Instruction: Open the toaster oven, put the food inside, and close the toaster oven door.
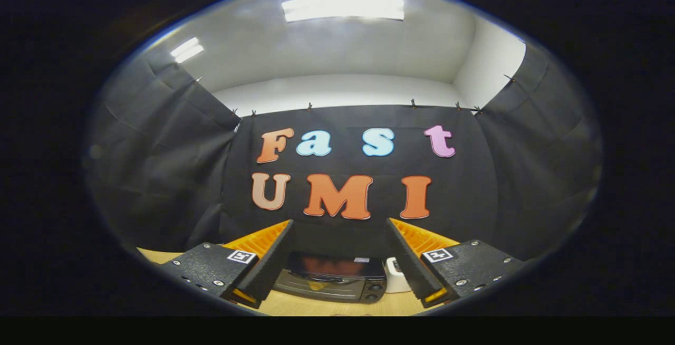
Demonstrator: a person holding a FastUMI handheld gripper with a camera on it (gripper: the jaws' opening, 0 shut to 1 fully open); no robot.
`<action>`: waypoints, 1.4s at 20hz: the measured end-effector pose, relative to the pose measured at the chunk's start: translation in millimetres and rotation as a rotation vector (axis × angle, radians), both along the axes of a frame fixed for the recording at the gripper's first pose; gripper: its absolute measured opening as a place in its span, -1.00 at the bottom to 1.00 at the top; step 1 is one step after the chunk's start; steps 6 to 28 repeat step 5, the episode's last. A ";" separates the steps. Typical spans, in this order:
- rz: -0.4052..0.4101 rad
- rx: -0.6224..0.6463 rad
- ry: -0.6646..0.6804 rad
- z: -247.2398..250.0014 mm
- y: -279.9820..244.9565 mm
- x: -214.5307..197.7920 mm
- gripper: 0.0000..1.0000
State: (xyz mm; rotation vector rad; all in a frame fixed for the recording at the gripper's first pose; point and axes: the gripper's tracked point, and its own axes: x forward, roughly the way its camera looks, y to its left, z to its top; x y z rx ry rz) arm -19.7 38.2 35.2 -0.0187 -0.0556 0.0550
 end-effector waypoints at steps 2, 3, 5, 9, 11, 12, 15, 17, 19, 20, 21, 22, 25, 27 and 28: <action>0.011 -0.006 0.001 0.8 2.1 1.4 0.95; 0.016 -0.007 0.005 0.8 5.0 1.3 0.95; 0.028 -0.001 0.008 1.3 8.3 1.6 0.95; 0.028 -0.001 0.008 1.3 8.3 1.6 0.95; 0.028 -0.001 0.008 1.3 8.3 1.6 0.95; 0.028 -0.001 0.008 1.3 8.3 1.6 0.95; 0.028 -0.001 0.008 1.3 8.3 1.6 0.95; 0.028 -0.001 0.008 1.3 8.3 1.6 0.95; 0.028 -0.001 0.008 1.3 8.3 1.6 0.95; 0.028 -0.001 0.008 1.3 8.3 1.6 0.95; 0.028 -0.001 0.008 1.3 8.3 1.6 0.95; 0.028 -0.001 0.008 1.3 8.3 1.6 0.95; 0.028 -0.001 0.008 1.3 8.3 1.6 0.95; 0.028 -0.001 0.008 1.3 8.3 1.6 0.95; 0.028 -0.001 0.008 1.3 8.3 1.6 0.95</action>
